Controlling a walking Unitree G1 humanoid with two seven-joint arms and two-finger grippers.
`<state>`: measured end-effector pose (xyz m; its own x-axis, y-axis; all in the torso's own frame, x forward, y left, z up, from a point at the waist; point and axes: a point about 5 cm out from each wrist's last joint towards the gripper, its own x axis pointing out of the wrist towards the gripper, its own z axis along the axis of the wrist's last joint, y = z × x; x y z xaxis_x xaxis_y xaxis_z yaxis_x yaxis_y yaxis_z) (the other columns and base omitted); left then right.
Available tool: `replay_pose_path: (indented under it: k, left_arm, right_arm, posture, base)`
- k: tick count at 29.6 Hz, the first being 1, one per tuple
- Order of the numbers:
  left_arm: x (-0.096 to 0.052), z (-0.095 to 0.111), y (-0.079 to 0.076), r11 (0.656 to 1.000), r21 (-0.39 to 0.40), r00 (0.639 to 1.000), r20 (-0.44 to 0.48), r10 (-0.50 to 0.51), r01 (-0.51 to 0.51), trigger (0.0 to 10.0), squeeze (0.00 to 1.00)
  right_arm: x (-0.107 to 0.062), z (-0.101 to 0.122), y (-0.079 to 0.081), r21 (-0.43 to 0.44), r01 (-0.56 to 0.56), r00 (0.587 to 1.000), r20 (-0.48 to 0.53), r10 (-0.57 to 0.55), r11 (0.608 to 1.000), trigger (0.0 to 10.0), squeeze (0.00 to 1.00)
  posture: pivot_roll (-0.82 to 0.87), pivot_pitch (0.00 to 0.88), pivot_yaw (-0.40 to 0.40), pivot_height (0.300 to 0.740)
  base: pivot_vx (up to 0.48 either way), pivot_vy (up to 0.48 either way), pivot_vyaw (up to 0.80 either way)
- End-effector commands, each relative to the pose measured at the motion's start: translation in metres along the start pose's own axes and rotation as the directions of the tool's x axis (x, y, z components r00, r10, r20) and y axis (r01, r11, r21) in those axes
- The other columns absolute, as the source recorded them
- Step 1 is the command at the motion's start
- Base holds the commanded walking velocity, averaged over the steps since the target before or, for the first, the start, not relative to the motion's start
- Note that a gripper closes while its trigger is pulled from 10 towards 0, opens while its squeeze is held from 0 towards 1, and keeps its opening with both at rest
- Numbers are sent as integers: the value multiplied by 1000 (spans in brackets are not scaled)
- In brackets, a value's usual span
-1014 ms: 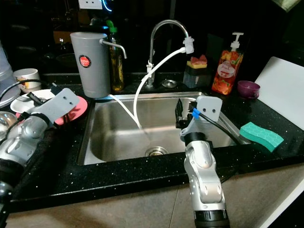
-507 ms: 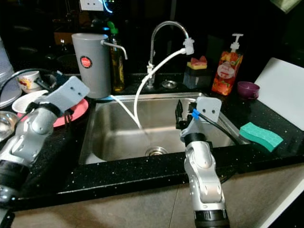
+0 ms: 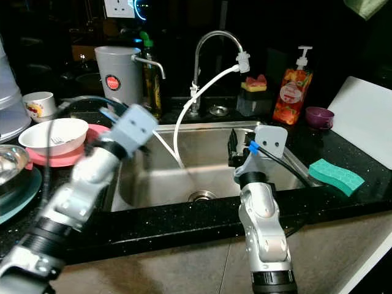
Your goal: Kitchen organization
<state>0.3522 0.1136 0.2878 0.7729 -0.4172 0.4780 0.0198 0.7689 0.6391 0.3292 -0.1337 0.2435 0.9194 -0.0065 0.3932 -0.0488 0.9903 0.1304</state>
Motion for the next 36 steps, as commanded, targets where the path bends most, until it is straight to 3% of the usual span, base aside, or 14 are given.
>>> replay_pose_path:
  k: [1, 3, 5, 7, 8, 9, 13, 18, 22, 23, 24, 29, 30, 36]
  left_arm:
    - [2, 13, -4, 999, -41, 998, 62, -21, 24, 10000, 0]
    - [3, 17, -13, 989, -132, 996, 68, -58, 66, 10000, 0]
    - [-1, 3, -38, 932, -326, 977, -88, -196, 157, 10000, 0]
    - [-11, -31, -53, 877, -475, 888, -370, -274, 73, 10000, 0]
    - [-11, -31, -53, 877, -475, 888, -370, -274, 73, 10000, 0]
    - [-18, -48, -56, 860, -511, 814, -503, -292, -7, 10000, 0]
    - [-20, -53, -57, 829, -557, 785, -534, -313, -48, 10000, 0]
    - [-16, -49, -43, 740, -645, 854, -480, -201, -189, 10000, 0]
    - [-16, -45, -37, 718, -668, 860, -469, -201, -197, 10000, 0]
    - [-16, -44, -35, 722, -664, 856, -475, -205, -195, 10000, 886]
    - [-17, -45, -33, 730, -654, 848, -488, -206, -198, 10000, 1000]
    - [-20, -48, -28, 794, -576, 830, -529, -178, -197, 10000, 1000]
    - [-21, -48, -27, 800, -563, 816, -551, -176, -207, 10000, 0]
    - [-14, -46, -9, 836, -429, 747, -664, -37, -341, 10000, 0]
  right_arm:
    - [-1, 2, -3, -13, 9, 1000, 10, -9, 1000, 10000, 0]
    - [-1, 2, -3, -13, 9, 1000, 10, -9, 1000, 10000, 0]
    - [-2, 2, -2, -13, 11, 1000, 12, -11, 1000, 10000, 0]
    - [-3, 1, -4, -14, 18, 1000, 10, -18, 1000, 10000, 0]
    - [-3, 1, -4, -14, 18, 1000, 10, -18, 1000, 10000, 0]
    - [-4, 1, -4, -14, 21, 1000, 8, -21, 1000, 10000, 0]
    - [-4, 0, -4, -14, 21, 1000, 6, -21, 1000, 10000, 0]
    - [-2, 0, -1, -7, 13, 1000, 7, -13, 1000, 10000, 0]
    - [-2, 0, -1, -6, 12, 1000, 8, -12, 1000, 10000, 0]
    - [-2, 0, -1, -6, 11, 1000, 8, -11, 1000, 10000, 0]
    - [-2, 0, -1, -6, 11, 1000, 7, -11, 1000, 10000, 0]
    - [-2, 0, 0, -5, 8, 1000, 6, -8, 1000, 10000, 0]
    - [-2, 0, 0, -5, 8, 1000, 6, -8, 1000, 10000, 0]
    - [-2, 0, 1, -4, 6, 1000, 7, -6, 1000, 10000, 0]
  posture:
    - [145, 7, -52, 740]
    - [142, 7, -49, 740]
    - [137, 7, -43, 740]
    - [137, 9, -42, 740]
    - [137, 9, -42, 740]
    - [137, 11, -41, 740]
    - [137, 11, -41, 740]
    - [149, 11, -46, 740]
    - [149, 11, -46, 740]
    - [149, 11, -46, 740]
    - [149, 11, -46, 740]
    - [152, 10, -49, 740]
    - [152, 9, -49, 740]
    - [153, 5, -48, 740]
  base:
    - [0, 0, 0]
    - [0, 0, 0]
    - [0, 0, 0]
    - [0, 0, 0]
    - [0, 0, 0]
    - [0, 0, 0]
    - [0, 0, 0]
    - [0, 0, 0]
    - [0, 0, 0]
    - [0, 0, 0]
    - [0, 0, 0]
    - [0, 0, 0]
    - [0, 0, 0]
    - [0, 0, 0]
